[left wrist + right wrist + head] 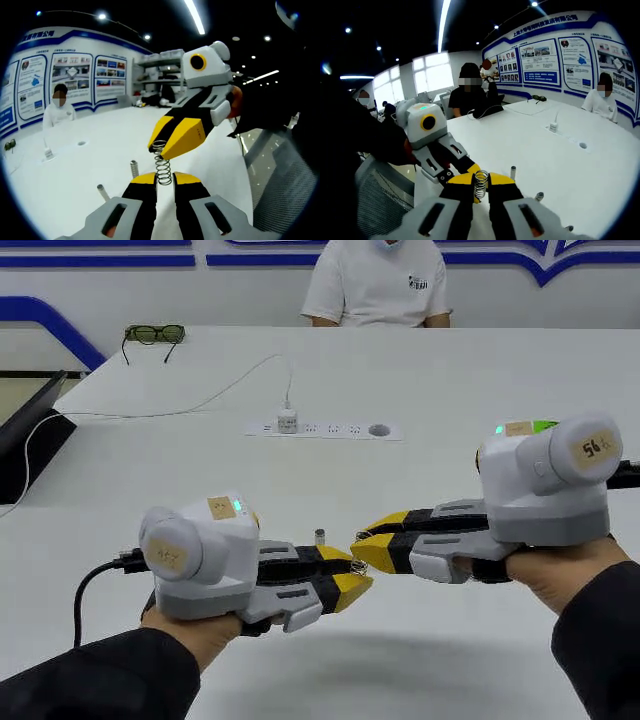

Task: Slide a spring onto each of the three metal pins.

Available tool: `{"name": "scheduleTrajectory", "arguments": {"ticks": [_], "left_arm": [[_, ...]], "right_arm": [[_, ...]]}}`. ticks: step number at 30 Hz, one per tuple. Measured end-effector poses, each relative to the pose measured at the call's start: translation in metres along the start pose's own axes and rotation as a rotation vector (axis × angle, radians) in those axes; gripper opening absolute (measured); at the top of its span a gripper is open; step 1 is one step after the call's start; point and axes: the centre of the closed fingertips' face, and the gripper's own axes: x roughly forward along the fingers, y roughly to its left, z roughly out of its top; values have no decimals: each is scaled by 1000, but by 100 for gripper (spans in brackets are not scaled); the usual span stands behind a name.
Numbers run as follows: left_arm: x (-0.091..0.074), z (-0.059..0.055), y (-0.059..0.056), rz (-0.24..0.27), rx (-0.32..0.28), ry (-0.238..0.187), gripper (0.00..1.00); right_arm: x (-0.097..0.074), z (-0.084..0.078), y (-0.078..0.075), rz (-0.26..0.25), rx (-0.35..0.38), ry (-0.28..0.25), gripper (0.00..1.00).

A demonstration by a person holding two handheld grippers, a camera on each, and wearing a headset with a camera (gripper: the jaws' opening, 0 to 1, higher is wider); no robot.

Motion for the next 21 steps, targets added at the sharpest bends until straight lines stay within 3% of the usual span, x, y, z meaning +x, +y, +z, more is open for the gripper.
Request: {"name": "scheduleTrajectory", "arguments": {"ticks": [11, 21], "left_arm": [[-11, -6, 10, 63, -27, 15, 33], [-22, -10, 19, 112, -58, 13, 40]], "right_arm": [[4, 11, -10, -13, -48, 12, 11], [12, 19, -28, -42, -63, -15, 11]]}}
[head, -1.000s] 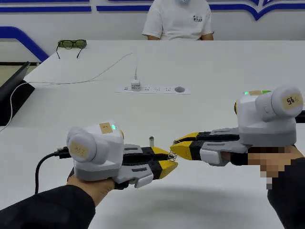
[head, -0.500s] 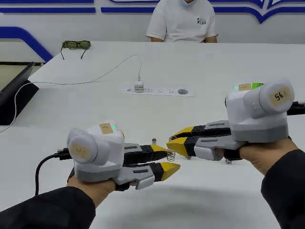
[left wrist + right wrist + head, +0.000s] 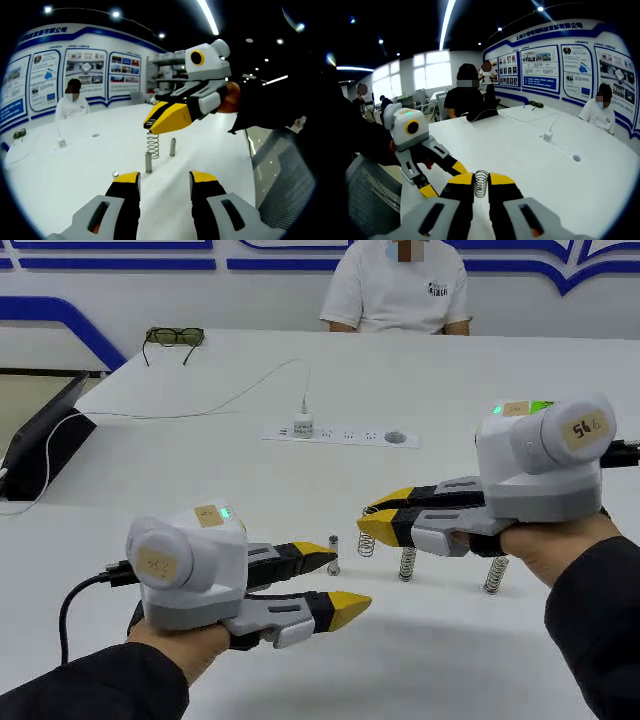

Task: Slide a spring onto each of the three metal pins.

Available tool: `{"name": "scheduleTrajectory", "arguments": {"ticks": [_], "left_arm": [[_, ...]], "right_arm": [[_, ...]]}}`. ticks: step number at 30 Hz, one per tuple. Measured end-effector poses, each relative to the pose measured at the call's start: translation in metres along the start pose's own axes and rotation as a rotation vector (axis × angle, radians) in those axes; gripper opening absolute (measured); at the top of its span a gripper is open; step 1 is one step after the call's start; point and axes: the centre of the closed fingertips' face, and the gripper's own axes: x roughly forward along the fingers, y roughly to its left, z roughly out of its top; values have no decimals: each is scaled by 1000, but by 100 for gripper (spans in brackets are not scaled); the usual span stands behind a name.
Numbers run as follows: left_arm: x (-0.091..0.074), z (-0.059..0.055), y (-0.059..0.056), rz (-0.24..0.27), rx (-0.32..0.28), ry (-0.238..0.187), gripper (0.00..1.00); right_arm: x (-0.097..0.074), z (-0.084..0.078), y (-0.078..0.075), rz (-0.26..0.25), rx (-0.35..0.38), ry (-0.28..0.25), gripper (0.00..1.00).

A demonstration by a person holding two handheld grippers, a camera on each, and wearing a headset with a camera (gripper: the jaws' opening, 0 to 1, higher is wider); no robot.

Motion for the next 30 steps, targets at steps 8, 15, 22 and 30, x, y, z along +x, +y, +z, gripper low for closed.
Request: {"name": "scheduleTrajectory", "arguments": {"ticks": [8, 15, 22, 30], "left_arm": [[-6, -1, -1, 14, 5, 3, 43], [-12, -2, 0, 27, -8, -2, 45], [-20, -4, 1, 49, -9, 2, 46], [-30, -5, -4, 59, -11, 1, 47]], "right_arm": [[11, 6, -8, -22, -14, -26, 11], [21, 6, -13, -37, -35, -32, 11], [31, 11, -18, -49, -46, -44, 12], [44, 6, -24, -58, -55, -27, 12]]}}
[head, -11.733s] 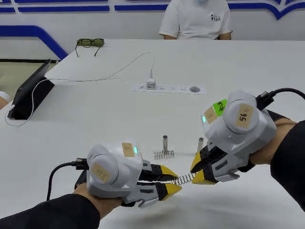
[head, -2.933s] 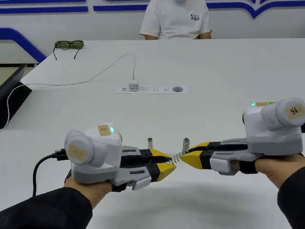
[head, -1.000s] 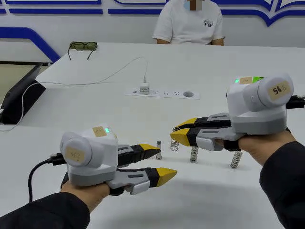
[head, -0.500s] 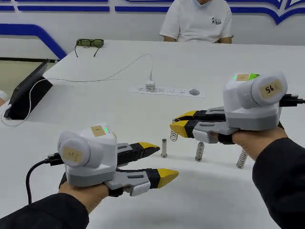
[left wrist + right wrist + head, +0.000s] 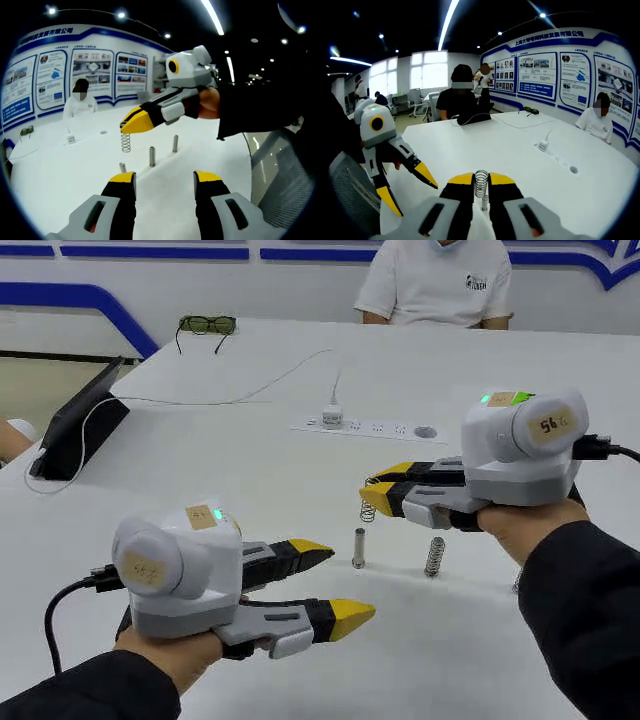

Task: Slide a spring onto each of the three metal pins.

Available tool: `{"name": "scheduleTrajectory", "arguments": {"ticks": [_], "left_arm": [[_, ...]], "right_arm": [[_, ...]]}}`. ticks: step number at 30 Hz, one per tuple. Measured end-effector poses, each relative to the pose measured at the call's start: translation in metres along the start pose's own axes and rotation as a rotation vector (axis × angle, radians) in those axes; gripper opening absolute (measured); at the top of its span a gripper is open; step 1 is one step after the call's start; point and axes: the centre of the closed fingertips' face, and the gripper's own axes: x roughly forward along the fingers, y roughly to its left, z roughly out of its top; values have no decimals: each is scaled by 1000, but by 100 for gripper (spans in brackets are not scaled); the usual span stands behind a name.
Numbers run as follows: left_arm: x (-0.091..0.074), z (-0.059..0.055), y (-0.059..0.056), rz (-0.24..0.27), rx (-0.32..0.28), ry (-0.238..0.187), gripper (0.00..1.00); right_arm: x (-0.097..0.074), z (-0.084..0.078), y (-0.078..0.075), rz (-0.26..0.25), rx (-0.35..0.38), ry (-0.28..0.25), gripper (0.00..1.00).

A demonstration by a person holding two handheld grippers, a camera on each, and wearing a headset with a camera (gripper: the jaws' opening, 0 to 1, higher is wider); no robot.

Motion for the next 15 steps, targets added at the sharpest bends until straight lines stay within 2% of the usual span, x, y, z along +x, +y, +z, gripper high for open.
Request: {"name": "scheduleTrajectory", "arguments": {"ticks": [5, 9, 15], "left_arm": [[-1, -2, -4, 9, -3, 0, 47], [3, -7, -11, -3, 2, 15, 47], [7, -8, -13, -11, -1, 16, 46]], "right_arm": [[9, -9, -5, -13, 7, 14, 12], [16, -15, -7, -16, 13, 25, 12], [21, -21, -10, -29, -2, 39, 12]]}}
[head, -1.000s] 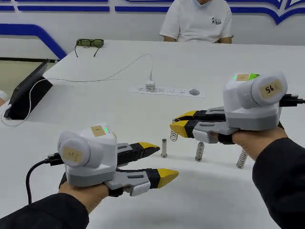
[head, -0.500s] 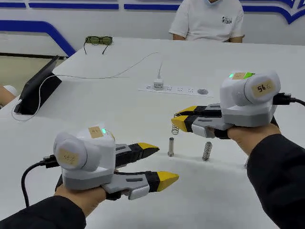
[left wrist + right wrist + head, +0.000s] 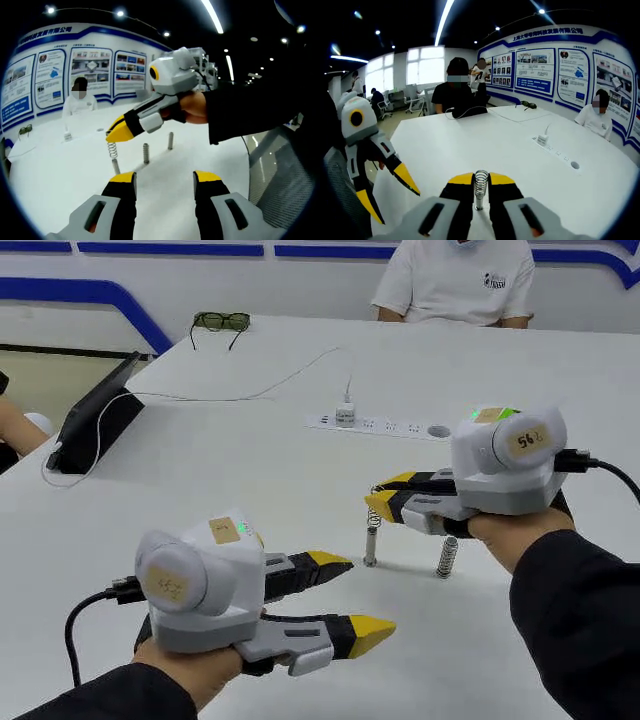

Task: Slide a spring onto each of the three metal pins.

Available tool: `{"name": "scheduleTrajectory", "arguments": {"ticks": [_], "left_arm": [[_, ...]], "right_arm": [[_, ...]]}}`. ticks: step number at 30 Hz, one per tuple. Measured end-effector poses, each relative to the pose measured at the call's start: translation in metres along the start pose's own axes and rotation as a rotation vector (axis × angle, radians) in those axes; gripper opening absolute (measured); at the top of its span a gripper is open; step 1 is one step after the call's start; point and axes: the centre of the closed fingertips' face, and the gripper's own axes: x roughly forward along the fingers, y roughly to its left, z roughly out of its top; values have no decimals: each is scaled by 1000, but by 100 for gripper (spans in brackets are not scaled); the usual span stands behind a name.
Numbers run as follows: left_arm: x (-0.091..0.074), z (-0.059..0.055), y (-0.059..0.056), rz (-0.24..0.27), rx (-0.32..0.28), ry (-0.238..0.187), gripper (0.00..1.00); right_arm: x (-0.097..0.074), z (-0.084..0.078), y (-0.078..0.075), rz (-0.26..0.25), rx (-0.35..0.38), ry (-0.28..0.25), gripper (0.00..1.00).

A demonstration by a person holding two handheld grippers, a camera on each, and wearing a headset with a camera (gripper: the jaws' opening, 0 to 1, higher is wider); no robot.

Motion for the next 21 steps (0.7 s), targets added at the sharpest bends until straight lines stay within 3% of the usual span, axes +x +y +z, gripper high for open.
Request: {"name": "scheduleTrajectory", "arguments": {"ticks": [21], "left_arm": [[4, -8, -6, -18, -18, 17, 46]], "right_arm": [[10, -22, 1, -11, 24, 34, 12]]}}
